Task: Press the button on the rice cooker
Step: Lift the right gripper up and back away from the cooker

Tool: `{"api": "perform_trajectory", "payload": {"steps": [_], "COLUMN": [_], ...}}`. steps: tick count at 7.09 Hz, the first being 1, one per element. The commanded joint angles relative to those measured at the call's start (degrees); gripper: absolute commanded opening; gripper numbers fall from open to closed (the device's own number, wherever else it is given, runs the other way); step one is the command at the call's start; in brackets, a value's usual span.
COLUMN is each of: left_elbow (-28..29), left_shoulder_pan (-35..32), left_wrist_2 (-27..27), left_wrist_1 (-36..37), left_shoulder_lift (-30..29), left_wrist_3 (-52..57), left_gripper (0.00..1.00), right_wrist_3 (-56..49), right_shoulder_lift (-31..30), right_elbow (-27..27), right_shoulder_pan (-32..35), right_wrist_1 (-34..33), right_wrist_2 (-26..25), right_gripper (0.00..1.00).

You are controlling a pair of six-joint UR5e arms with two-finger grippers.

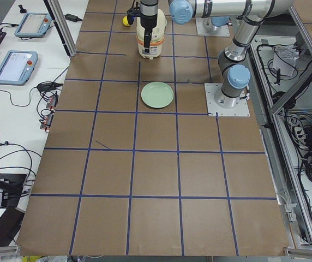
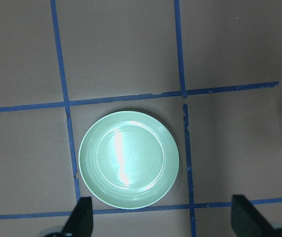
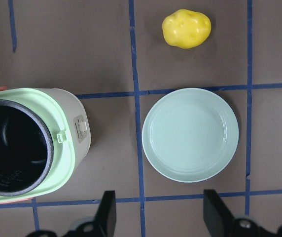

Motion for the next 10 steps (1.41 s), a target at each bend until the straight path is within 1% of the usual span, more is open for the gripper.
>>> {"api": "perform_trajectory", "payload": {"steps": [1, 2, 3, 4, 6, 9, 10], "left_elbow": [0.0, 0.0, 0.0, 0.0, 0.0, 0.0, 0.0], "left_shoulder_pan": [0.0, 0.0, 0.0, 0.0, 0.0, 0.0, 0.0], "left_wrist_2": [0.0, 0.0, 0.0, 0.0, 0.0, 0.0, 0.0], "left_wrist_1": [0.0, 0.0, 0.0, 0.0, 0.0, 0.0, 0.0], "left_shoulder_lift": [-0.1, -0.1, 0.0, -0.1, 0.0, -0.1, -0.1], "left_wrist_3": [0.0, 0.0, 0.0, 0.0, 0.0, 0.0, 0.0], "left_gripper": [1.00, 1.00, 1.00, 1.00, 1.00, 1.00, 1.00], "right_wrist_3": [0.7, 0.7, 1.0, 3.9, 4.6, 4.7, 6.2], "right_shoulder_lift": [-0.3, -0.4, -0.4, -0.3, 0.1, 0.1, 0.2], "right_elbow": [2.7, 2.5, 2.4, 2.1, 1.8, 1.6, 1.6], "right_shoulder_pan": [-0.1, -0.1, 0.0, 0.2, 1.3, 1.4, 1.3], "right_wrist_1": [-0.3, -0.7, -1.2, -1.8, -3.6, -3.8, -3.7], "right_wrist_2": [0.0, 0.2, 0.6, 1.2, 1.3, 1.4, 1.4], "right_gripper": [0.73, 0.76, 0.86, 1.00, 1.00, 1.00, 1.00]}}
